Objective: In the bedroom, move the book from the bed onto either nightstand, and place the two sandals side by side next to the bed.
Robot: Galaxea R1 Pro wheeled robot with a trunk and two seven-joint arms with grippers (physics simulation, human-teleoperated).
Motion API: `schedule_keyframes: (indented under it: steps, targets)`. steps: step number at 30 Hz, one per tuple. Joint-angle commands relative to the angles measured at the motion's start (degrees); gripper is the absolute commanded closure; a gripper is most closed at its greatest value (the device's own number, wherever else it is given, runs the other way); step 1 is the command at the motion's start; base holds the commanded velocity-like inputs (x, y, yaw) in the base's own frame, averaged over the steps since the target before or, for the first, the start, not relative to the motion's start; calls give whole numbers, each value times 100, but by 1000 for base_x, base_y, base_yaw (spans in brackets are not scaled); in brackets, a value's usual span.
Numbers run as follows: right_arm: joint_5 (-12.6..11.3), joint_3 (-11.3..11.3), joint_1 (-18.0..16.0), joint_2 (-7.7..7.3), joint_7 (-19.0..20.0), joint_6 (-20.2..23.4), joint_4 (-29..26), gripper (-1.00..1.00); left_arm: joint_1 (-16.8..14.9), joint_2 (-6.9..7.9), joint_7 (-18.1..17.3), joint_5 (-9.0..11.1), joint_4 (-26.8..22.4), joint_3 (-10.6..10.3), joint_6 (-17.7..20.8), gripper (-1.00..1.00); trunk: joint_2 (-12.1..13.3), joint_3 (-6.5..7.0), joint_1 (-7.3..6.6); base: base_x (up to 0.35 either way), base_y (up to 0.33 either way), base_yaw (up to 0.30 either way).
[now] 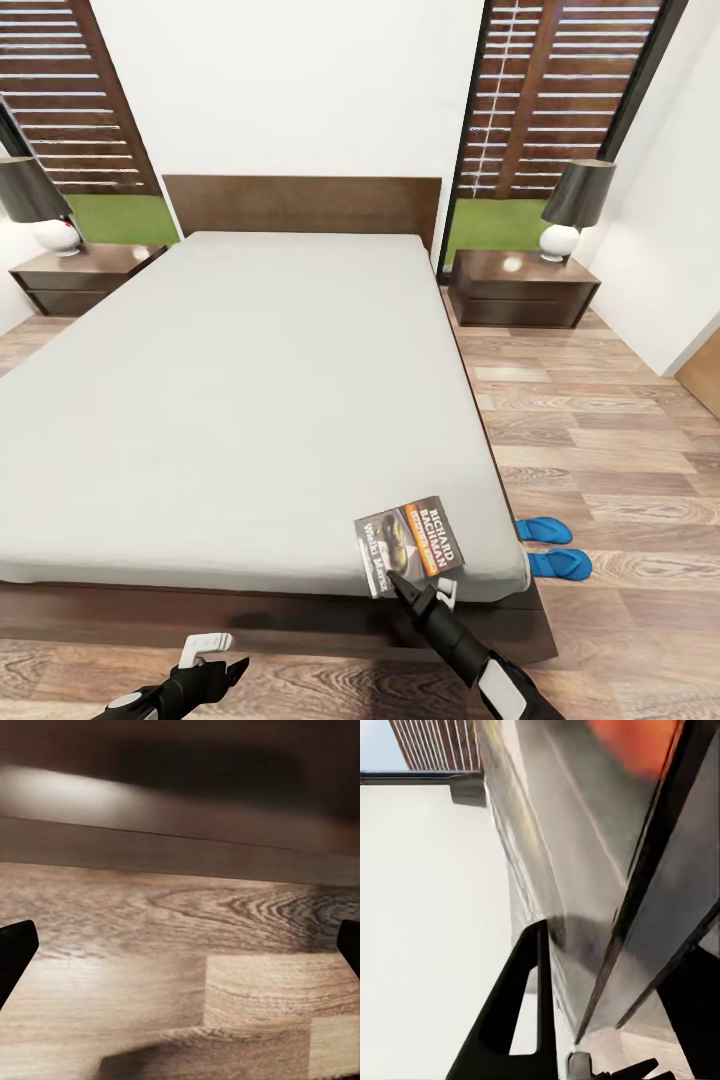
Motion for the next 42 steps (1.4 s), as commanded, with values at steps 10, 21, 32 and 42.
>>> schedule_keyframes:
  steps: [10,21,32,42]
  targets:
    - [-33,-11,-2,1,6,57,3,100,-4,1,-31,39,8,6,-3,-100,-2,-4,-1,0,0,0]
    - [-33,-8,-2,1,4,52,3,100,-4,1,-31,31,8,6,-3,-100,399,176,-220,0,0,0]
    - [-33,-10,-2,1,4,49,3,100,-4,1,-40,30,8,6,-3,-100,841,373,-462,0,0,0]
    - [-33,-14,-2,1,4,49,3,100,-4,1,-40,30,8,6,-3,-100,1242,553,-682,0,0,0]
